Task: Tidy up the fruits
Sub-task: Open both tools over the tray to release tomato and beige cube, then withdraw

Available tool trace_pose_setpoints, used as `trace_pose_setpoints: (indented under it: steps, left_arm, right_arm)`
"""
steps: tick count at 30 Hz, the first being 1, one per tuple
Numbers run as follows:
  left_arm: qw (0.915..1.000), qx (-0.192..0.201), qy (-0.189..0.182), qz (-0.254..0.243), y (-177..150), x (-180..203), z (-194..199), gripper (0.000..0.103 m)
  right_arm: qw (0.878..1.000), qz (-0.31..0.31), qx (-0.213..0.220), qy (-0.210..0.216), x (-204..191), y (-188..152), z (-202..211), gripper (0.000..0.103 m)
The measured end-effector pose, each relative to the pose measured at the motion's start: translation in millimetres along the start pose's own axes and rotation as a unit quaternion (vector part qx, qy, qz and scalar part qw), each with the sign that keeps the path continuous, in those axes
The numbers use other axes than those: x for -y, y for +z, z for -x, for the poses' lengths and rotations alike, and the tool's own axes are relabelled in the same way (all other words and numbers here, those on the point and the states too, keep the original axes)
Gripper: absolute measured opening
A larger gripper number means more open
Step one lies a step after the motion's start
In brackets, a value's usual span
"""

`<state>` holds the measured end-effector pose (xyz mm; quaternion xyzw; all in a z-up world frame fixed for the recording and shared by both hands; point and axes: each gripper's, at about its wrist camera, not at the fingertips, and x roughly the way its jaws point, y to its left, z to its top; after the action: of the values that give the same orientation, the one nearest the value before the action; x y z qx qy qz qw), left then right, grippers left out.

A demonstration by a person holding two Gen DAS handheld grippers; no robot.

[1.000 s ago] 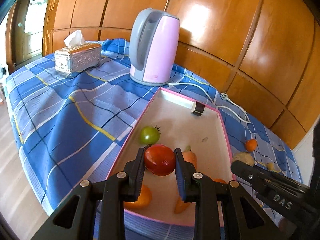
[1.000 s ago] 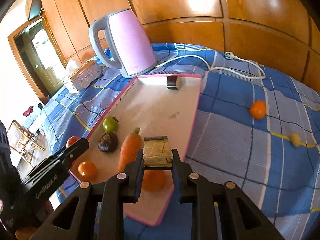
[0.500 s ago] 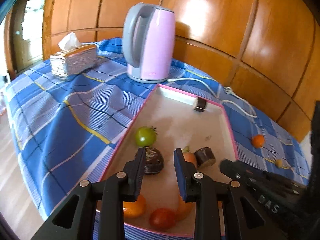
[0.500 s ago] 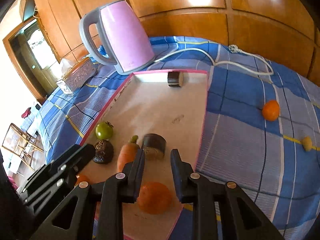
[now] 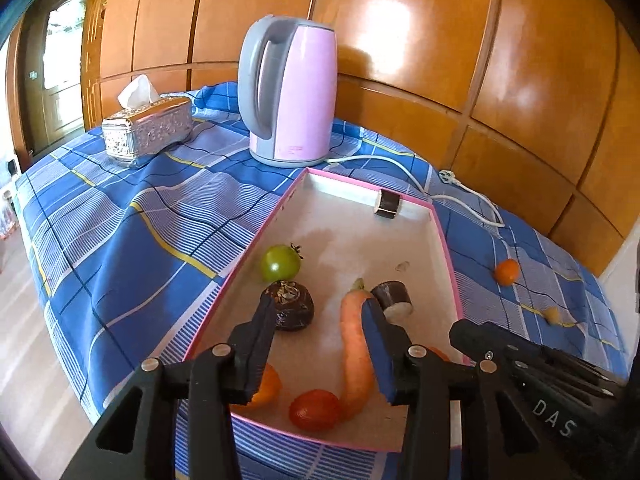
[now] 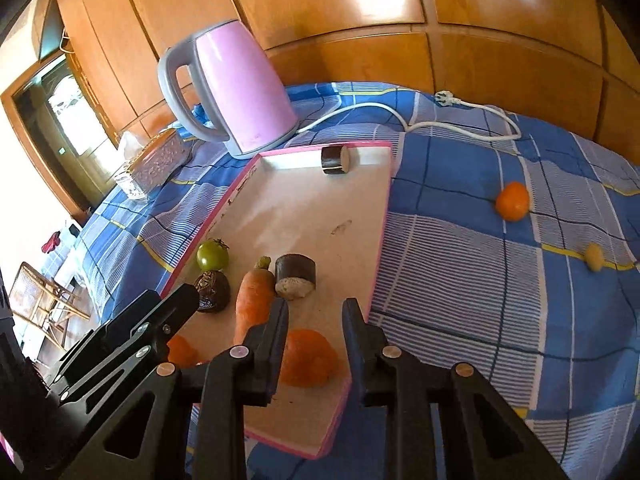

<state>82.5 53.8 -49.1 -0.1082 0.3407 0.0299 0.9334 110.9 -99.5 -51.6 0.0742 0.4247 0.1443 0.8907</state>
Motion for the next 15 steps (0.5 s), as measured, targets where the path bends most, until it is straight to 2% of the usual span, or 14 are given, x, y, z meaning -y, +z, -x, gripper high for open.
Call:
trace_pose_setpoints:
  steps: [15]
  left_arm:
    - [0.9992,-0.003,-0.015,-0.036,-17,18,16,0.045]
  right_arm:
    - [1.000,-0.016,0.009,-0.015,14,-16,21,0.031]
